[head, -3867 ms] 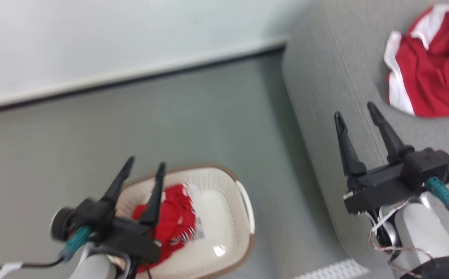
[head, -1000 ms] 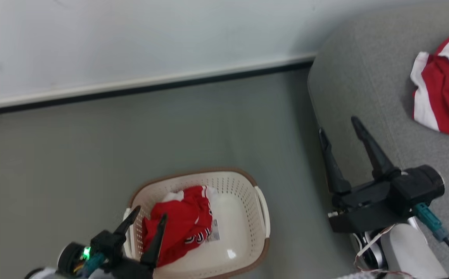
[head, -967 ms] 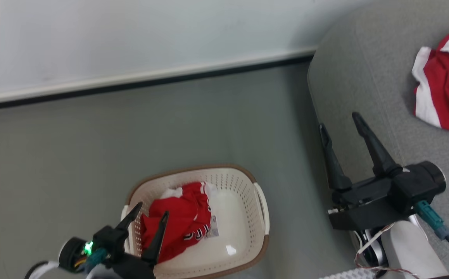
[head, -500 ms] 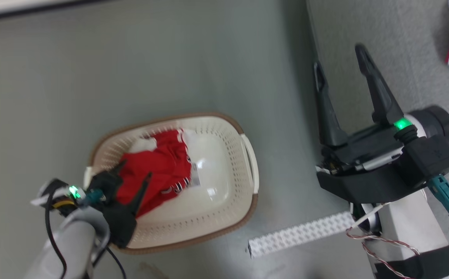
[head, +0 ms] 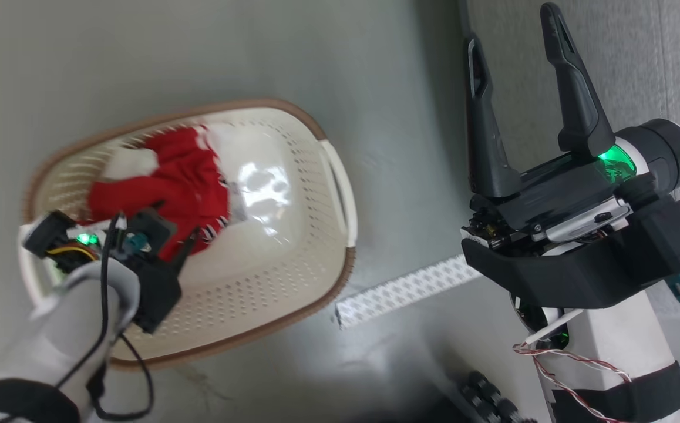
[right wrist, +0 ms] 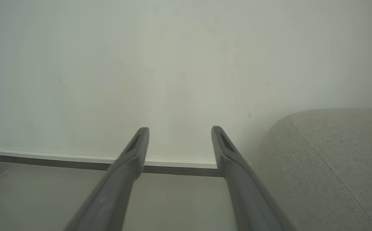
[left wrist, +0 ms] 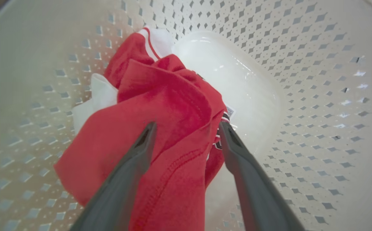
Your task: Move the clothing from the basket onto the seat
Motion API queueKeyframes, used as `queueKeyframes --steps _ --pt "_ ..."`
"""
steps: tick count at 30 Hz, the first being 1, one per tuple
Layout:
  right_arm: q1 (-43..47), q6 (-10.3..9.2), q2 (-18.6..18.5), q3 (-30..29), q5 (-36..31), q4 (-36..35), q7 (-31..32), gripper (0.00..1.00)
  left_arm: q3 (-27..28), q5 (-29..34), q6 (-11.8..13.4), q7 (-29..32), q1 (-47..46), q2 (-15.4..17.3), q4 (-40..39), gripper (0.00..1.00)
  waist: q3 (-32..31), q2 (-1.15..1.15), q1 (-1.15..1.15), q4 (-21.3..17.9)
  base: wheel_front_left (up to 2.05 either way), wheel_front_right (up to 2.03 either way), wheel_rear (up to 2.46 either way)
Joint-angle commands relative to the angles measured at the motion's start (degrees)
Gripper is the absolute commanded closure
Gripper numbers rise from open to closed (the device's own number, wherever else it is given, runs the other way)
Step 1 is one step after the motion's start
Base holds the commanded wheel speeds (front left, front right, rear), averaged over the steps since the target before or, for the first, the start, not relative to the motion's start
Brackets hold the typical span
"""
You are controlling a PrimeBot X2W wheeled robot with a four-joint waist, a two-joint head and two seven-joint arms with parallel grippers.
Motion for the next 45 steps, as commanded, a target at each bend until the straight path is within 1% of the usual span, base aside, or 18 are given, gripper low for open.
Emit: queueKeyframes --steps 1,3,9,11,16,17,18,19,24,31,36,41,45 --pt "-0.8 -0.04 0.5 0.0 0.5 -0.1 0.0 0.0 -0.3 0.4 0.0 -0.2 -1.0 1.2 1.0 0.0 4.8 -0.02 -0.01 -4.2 0.0 0.0 0.0" --pt "-1.3 -0.04 0.7 -0.3 0.8 -0.1 0.0 0.0 -1.3 1.5 0.0 -0.4 -2.6 1.5 2.1 0.0 5.9 -0.02 -0.01 -4.8 0.0 0.0 0.0" --pt "-2.1 -0.03 1.0 0.1 2.2 -1.0 0.0 0.0 -4.4 4.8 2.6 -0.5 -6.8 0.8 5.6 0.0 9.4 -0.02 -0.01 -5.9 0.0 0.0 0.0" --pt "-2.4 -0.03 0.9 0.4 2.9 -1.4 0.0 0.0 -4.8 5.1 3.3 -0.5 -7.7 0.5 6.4 0.0 10.3 -0.02 -0.01 -6.2 0.0 0.0 0.0" --pt "-2.4 -0.03 0.9 0.1 3.6 -1.6 0.0 0.0 -5.3 4.9 3.8 -0.5 -8.0 0.0 9.3 0.0 10.8 -0.02 -0.01 -6.4 0.0 0.0 0.0" --pt "-2.5 -0.03 0.9 -0.2 3.6 -1.8 0.0 0.0 -5.4 4.8 3.8 -0.5 -8.3 -0.2 9.7 0.12 10.8 -0.02 -0.01 -6.4 0.0 0.0 0.0" --pt "-2.6 -0.03 0.9 -0.3 3.7 -1.8 0.0 0.0 -5.5 4.7 3.7 -0.5 -8.5 -0.4 10.1 0.52 10.8 -0.02 -0.01 -6.4 0.0 0.0 0.0" --pt "-2.6 -0.03 0.9 -0.4 3.7 -1.8 0.0 0.0 -5.6 4.5 3.6 -0.5 -8.6 -0.5 10.2 1.0 10.9 -0.02 -0.01 -6.4 0.0 0.0 0.0" --pt "-2.8 -0.03 0.9 -0.4 4.1 -1.6 0.0 0.0 -5.8 3.9 3.6 -0.5 -8.3 -0.1 9.6 1.0 10.2 -0.02 -0.01 -6.5 0.0 0.0 0.0" --pt "-2.0 -0.03 0.9 -0.7 5.0 1.3 0.0 0.0 -5.7 2.4 3.3 -0.5 -5.2 -0.5 6.0 1.0 6.2 -0.02 -0.01 -5.3 0.0 0.0 0.0" --pt "-1.7 -0.03 0.9 -0.5 4.1 3.7 0.0 0.0 -4.9 0.4 2.9 -0.5 -1.6 -0.3 -1.9 1.0 1.5 -0.02 -0.01 -3.9 0.0 0.0 0.0" --pt "-0.7 -0.03 0.9 -0.1 3.3 5.9 0.0 0.0 -2.5 -2.6 4.0 -0.5 3.2 0.1 -8.6 1.0 -3.9 -0.02 -0.01 -2.4 0.0 0.0 0.0" --pt "0.7 -0.03 0.6 0.2 2.4 7.3 0.0 0.0 -0.8 -3.7 4.7 -0.5 7.1 0.1 -12.7 1.0 -8.4 -0.02 -0.01 -0.9 0.0 0.0 0.0"
